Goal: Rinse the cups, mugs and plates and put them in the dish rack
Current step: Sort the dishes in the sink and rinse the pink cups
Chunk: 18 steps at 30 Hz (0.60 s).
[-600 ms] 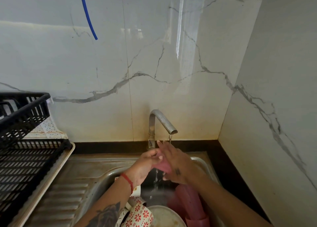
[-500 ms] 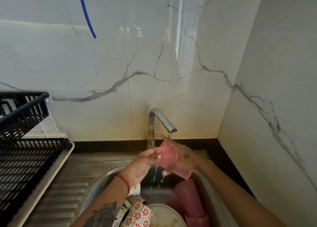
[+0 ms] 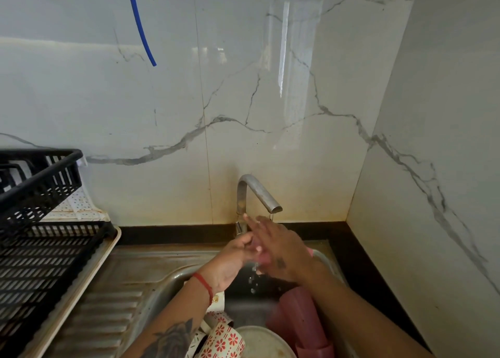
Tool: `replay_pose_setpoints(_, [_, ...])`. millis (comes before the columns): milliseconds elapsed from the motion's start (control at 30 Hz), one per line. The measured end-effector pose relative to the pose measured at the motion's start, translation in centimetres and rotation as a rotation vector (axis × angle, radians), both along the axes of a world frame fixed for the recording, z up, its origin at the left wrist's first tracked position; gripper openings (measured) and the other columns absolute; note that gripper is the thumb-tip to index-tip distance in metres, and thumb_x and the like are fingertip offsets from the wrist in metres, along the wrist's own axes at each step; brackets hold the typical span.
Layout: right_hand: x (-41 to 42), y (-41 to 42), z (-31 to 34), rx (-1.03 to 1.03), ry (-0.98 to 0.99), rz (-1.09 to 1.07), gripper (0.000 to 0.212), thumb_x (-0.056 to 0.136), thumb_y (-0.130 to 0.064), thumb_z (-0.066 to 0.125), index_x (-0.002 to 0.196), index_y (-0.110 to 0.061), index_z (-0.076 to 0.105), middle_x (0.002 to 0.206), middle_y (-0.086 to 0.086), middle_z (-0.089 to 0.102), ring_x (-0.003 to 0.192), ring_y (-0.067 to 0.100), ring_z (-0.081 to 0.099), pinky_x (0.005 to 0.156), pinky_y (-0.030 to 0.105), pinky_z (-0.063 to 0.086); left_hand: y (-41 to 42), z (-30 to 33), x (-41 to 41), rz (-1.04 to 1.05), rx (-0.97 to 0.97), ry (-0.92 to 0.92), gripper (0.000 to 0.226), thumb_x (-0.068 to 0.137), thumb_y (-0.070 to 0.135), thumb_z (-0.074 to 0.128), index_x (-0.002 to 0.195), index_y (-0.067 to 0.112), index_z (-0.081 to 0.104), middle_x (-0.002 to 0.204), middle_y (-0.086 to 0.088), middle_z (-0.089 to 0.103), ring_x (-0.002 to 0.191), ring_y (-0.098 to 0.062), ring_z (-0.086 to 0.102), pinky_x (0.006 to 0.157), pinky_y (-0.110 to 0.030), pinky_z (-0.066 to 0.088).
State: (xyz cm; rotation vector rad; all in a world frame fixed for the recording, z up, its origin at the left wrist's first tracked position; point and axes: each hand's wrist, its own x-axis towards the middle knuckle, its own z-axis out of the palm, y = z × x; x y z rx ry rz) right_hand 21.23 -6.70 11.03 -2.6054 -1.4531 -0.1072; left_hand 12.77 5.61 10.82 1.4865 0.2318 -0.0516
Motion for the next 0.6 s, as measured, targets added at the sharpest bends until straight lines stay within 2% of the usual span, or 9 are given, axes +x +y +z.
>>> replay_pose_setpoints(100, [1.9, -0.8, 2.1, 0.061, 0.46, 0.004, 0.115, 0.065, -0.042, 0.083, 0.148, -0.045, 0.003, 0.154, -0.005, 0.028, 0.136, 0.021, 0.035, 0.108, 0.045, 0.035, 0.5, 0.0, -0.5, -0.019, -0.007, -0.027, 0.042, 0.079, 0.027, 0.064, 0.12, 0.019, 0.06, 0.119, -0.002, 0.067, 0.116, -0.018, 0.059, 0.101, -0.031, 0.038])
replay_pose_setpoints(167, [2.5, -1.7, 2.8, 0.117, 0.77, -0.005, 0.108, 0.067, -0.035, 0.083, 0.147, -0.045, 0.011, 0.15, -0.004, 0.032, 0.125, 0.018, 0.044, 0.1, 0.039, 0.043, 0.8, -0.3, -0.8, -0.012, -0.039, -0.031, 0.032, 0.086, 0.02, 0.06, 0.117, 0.021, 0.063, 0.116, 0.003, 0.069, 0.112, -0.013, 0.061, 0.091, -0.024, 0.041])
replay_pose_setpoints(233, [2.3, -2.4, 3.0, 0.099, 0.955, -0.042, 0.098, 0.071, -0.03, 0.082, 0.144, -0.043, 0.017, 0.14, -0.003, 0.038, 0.112, 0.012, 0.048, 0.091, 0.033, 0.046, 1.0, -0.7, -1.1, -0.011, -0.071, -0.003, 0.029, 0.09, 0.013, 0.056, 0.117, 0.021, 0.064, 0.117, 0.004, 0.069, 0.112, -0.012, 0.062, 0.093, -0.025, 0.044])
replay_pose_setpoints(300, [1.3, -2.4, 2.4, 0.044, 0.859, -0.108, 0.096, 0.069, -0.033, 0.082, 0.141, -0.041, 0.019, 0.132, -0.004, 0.045, 0.108, 0.012, 0.05, 0.09, 0.034, 0.047, 0.9, -0.8, -1.0, -0.009, -0.059, 0.047, 0.029, 0.091, 0.014, 0.058, 0.119, 0.022, 0.062, 0.119, 0.001, 0.067, 0.113, -0.017, 0.061, 0.101, -0.036, 0.044])
replay_pose_setpoints(367, [-0.2, -1.7, 1.1, -0.025, 0.548, -0.168, 0.103, 0.067, -0.036, 0.082, 0.143, -0.038, 0.013, 0.138, 0.001, 0.045, 0.115, 0.019, 0.051, 0.093, 0.037, 0.046, 0.5, -0.5, -0.6, -0.008, 0.048, 0.098, 0.031, 0.091, 0.017, 0.061, 0.119, 0.03, 0.057, 0.119, 0.002, 0.064, 0.113, -0.018, 0.058, 0.103, -0.042, 0.041])
replay_pose_setpoints(433, [-1.8, -0.7, -0.4, -0.009, 0.27, -0.198, 0.113, 0.071, -0.034, 0.08, 0.15, -0.032, -0.001, 0.149, 0.006, 0.032, 0.13, 0.027, 0.041, 0.103, 0.042, 0.041, 0.1, -0.1, 0.0, -0.015, 0.079, 0.125, 0.04, 0.089, 0.01, 0.063, 0.118, 0.036, 0.052, 0.118, 0.005, 0.063, 0.11, -0.015, 0.058, 0.094, -0.038, 0.045])
replay_pose_setpoints(500, [-2.1, -0.3, -1.0, 0.049, 0.087, -0.163, 0.108, 0.08, -0.033, 0.073, 0.152, -0.024, -0.008, 0.158, 0.006, 0.014, 0.142, 0.027, 0.024, 0.112, 0.043, 0.031, -0.1, 0.1, 0.4, -0.012, 0.028, 0.12, 0.047, 0.085, 0.001, 0.066, 0.121, 0.029, 0.055, 0.115, 0.004, 0.066, 0.104, -0.014, 0.064, 0.081, -0.03, 0.051])
replay_pose_setpoints(533, [-1.8, -0.4, -0.8, 0.046, 0.042, -0.12, 0.105, 0.083, -0.034, 0.07, 0.152, -0.022, -0.009, 0.159, 0.003, 0.008, 0.144, 0.025, 0.019, 0.115, 0.042, 0.027, -0.1, 0.2, 0.4, -0.001, -0.001, 0.11, 0.046, 0.084, -0.001, 0.066, 0.12, 0.025, 0.057, 0.114, 0.003, 0.068, 0.103, -0.014, 0.066, 0.081, -0.029, 0.053])
replay_pose_setpoints(600, [-0.6, -1.0, 0.3, 0.038, 0.098, -0.022, 0.106, 0.08, -0.039, 0.073, 0.152, -0.025, -0.004, 0.159, 0.0, 0.012, 0.142, 0.021, 0.024, 0.113, 0.041, 0.03, 0.3, 0.1, 0.0, 0.015, -0.053, 0.071, 0.039, 0.086, 0.0, 0.063, 0.12, 0.018, 0.059, 0.113, -0.001, 0.07, 0.104, -0.018, 0.067, 0.088, -0.031, 0.053])
